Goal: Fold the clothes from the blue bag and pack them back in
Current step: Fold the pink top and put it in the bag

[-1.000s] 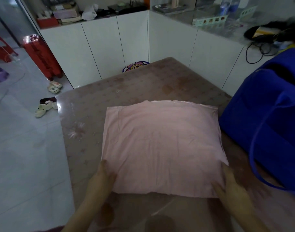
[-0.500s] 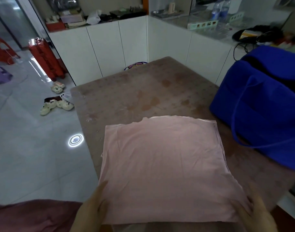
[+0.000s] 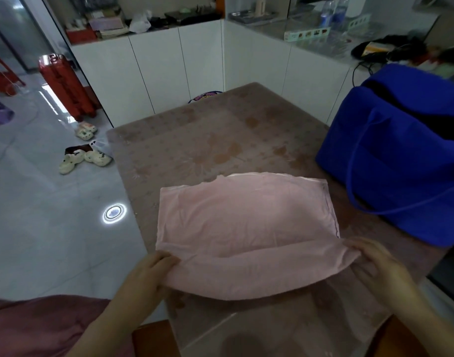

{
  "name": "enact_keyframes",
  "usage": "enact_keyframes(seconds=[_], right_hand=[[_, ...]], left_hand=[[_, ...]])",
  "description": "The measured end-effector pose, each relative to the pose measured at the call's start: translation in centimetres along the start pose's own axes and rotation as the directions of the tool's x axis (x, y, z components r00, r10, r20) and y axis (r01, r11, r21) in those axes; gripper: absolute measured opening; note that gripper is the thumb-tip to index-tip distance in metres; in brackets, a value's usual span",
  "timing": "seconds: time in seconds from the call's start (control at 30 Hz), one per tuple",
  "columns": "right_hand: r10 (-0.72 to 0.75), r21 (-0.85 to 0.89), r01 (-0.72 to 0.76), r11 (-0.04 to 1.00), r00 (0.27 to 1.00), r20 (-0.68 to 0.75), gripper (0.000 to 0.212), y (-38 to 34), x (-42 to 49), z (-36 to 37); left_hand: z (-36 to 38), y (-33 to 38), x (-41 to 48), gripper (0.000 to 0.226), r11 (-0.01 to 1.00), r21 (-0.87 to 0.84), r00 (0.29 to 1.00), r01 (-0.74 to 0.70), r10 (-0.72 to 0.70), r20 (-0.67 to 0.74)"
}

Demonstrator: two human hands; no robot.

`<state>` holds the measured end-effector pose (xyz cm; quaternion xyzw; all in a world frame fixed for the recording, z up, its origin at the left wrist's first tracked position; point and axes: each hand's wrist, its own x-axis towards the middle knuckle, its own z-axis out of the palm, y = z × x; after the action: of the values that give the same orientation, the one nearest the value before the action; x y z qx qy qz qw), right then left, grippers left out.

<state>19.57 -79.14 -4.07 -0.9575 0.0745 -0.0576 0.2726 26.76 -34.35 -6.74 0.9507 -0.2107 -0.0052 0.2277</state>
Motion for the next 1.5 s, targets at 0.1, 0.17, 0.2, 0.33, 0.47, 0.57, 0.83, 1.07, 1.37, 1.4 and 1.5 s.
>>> enact_keyframes(seconds=[0.1,0.17,0.2,0.33,0.47,0.57,0.83,1.07,1.37,1.4,1.5], right_hand=[[0.022,0.049,-0.017,0.999,0.994,-0.110,0.045,0.1,2.8,-0.6],[0.199,0.280,-0.161,0.946,0.974,-0.111,0.033,-0.3,6.0,-0.9],[0.234,0.336,-0.183,0.924,0.965,-0.121,0.031,-0.4,7.8,-0.9],[0.267,0.338,-0.212,0.917,0.955,-0.128,0.015,-1.1,14.7,0.2],[0.290,0.230,-0.256,0.939,0.948,-0.128,0.024,-1.1,21.1,2.7],[0.318,0.120,-0.311,0.943,0.947,-0.047,0.040,-0.9,23.8,4.7],[0.059,-0.415,0.068,0.907,0.957,0.284,0.067,-1.7,20.9,12.8],[0.082,-0.476,0.083,0.876,0.945,0.315,0.080,-0.4,20.2,14.1],[-0.084,-0.142,0.155,0.978,0.908,0.411,0.063,-7.9,18.0,18.2],[-0.101,-0.186,0.191,0.964,0.907,0.410,0.065,-8.2,17.8,18.7],[-0.115,-0.289,0.250,0.924,0.903,0.413,0.075,-8.0,16.8,19.6]], left_hand=[[-1.8,-0.1,3.4,0.041,0.975,-0.049,0.968,0.216,-0.221,-0.119],[-3.3,-0.1,6.8,0.050,0.926,-0.109,0.912,0.360,-0.374,-0.166],[-3.8,-0.1,8.4,0.053,0.911,-0.147,0.899,0.386,-0.407,-0.160],[-4.0,-1.4,14.9,0.054,0.843,-0.256,0.862,0.473,-0.503,-0.063],[-1.3,-4.9,20.4,0.033,0.751,-0.344,0.788,0.564,-0.614,-0.050],[1.6,-6.3,22.0,0.041,0.722,-0.418,0.731,0.551,-0.660,-0.174],[10.0,-2.1,21.1,0.070,0.926,0.355,0.972,0.128,-0.188,0.140],[9.5,-3.7,19.9,0.069,0.876,0.391,0.941,0.282,-0.331,0.064],[7.0,-4.3,15.4,0.081,0.740,-0.010,0.738,0.672,-0.671,-0.075],[6.7,-4.2,15.5,0.086,0.719,-0.058,0.716,0.692,-0.695,-0.072],[5.9,-3.9,15.9,0.083,0.673,-0.192,0.682,0.714,-0.731,-0.024]])
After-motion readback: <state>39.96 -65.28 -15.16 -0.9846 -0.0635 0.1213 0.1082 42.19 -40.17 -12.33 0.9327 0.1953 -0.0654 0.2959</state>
